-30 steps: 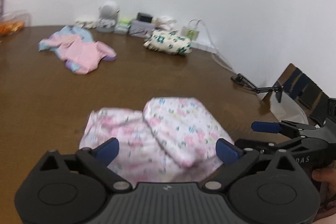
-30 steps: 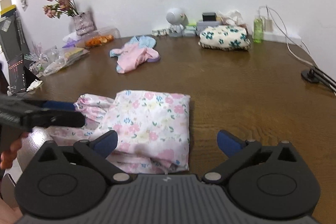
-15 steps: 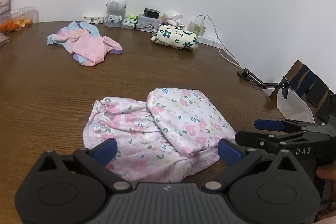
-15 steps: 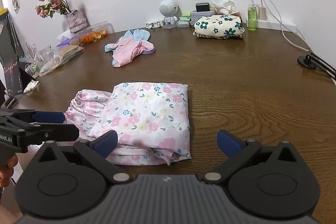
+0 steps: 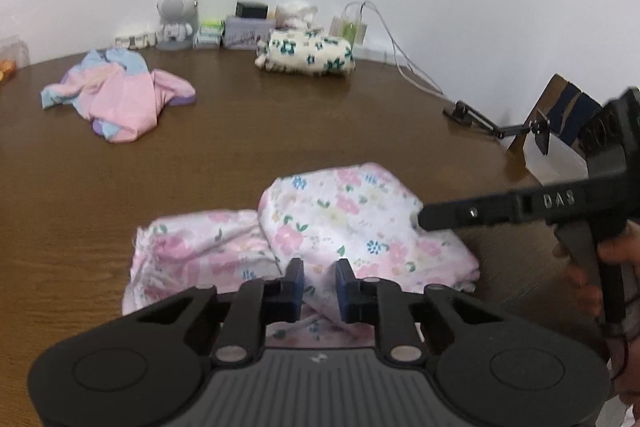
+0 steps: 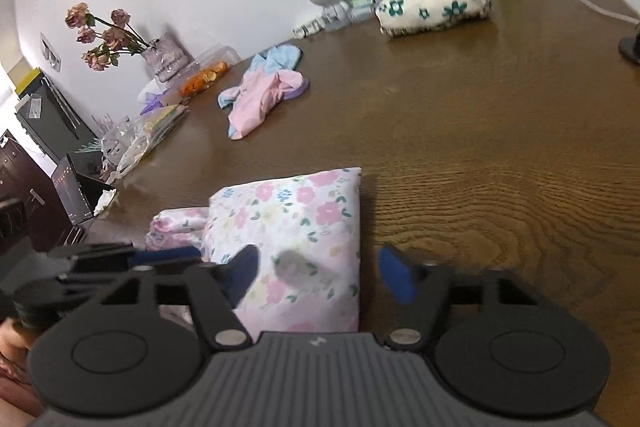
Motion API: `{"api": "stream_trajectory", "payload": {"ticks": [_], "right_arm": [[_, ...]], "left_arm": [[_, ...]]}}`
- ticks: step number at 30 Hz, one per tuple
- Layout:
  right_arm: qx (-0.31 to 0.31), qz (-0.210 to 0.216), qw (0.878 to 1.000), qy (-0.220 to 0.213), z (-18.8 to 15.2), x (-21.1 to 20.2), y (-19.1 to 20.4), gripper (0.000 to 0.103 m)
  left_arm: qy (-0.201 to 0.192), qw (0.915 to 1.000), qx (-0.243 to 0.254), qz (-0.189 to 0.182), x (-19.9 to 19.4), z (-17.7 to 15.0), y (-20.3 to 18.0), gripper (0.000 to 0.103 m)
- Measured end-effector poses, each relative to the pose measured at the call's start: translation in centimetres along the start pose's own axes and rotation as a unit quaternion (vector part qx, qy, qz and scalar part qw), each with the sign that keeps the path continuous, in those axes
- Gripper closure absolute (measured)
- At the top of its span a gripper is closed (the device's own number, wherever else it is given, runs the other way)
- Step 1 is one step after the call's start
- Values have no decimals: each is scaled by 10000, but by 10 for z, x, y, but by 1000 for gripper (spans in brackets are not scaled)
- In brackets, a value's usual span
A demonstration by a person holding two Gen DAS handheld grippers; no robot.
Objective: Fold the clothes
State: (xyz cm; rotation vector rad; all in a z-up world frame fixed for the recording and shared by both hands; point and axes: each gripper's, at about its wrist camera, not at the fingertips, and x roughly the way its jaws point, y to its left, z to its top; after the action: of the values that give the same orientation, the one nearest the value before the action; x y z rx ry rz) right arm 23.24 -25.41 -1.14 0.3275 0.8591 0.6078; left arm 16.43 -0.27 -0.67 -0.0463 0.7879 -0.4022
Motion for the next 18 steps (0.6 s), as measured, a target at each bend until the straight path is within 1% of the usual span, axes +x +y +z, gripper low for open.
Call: {"api": "stream_trajectory", "payload": {"ticks": [1,2,3,4,5,7,9,10,14,15,16,18], "right_arm": [[7,33,10000,40,1,4,-2,40],[63,125,9999,64,2,6,-5,45],[134,232,9996,83,3,8,-7,48],[250,378,9989,121,3,10,-11,55],[397,558,9975,152,3,12,-17,57],[675,827,9941,163,2,13,-26,57],[1012,1102,9885,210,0,14,-37,59],[1122,1196,9862,219,-2,14,-41,65],[1503,1527,9765,230,-9,15,-55,75],[1545,1573,9752,216,-10,16,-55,78],[1570,1607,9742,197,-10,16,-55,84],[1517,1600,9753,136,-8,13,-50,88]], "left_arm": [[25,10000,0,-12,2,-2,1,88],[47,10000,2,-23,3,-4,2,88],[55,10000,8,-30,4,-5,2,88],[54,10000,9,-38,4,-6,3,88],[54,10000,4,-48,5,-7,4,88],[54,9999,-59,-93,5,-8,6,88],[40,9997,-158,-154,5,-8,10,87],[34,9996,-207,-184,5,-9,12,87],[9,9990,-353,-289,5,-10,18,87],[7,9989,-363,-300,5,-10,18,87],[9,9989,-357,-299,5,-10,18,87],[14,9990,-343,-297,5,-9,18,87]]}}
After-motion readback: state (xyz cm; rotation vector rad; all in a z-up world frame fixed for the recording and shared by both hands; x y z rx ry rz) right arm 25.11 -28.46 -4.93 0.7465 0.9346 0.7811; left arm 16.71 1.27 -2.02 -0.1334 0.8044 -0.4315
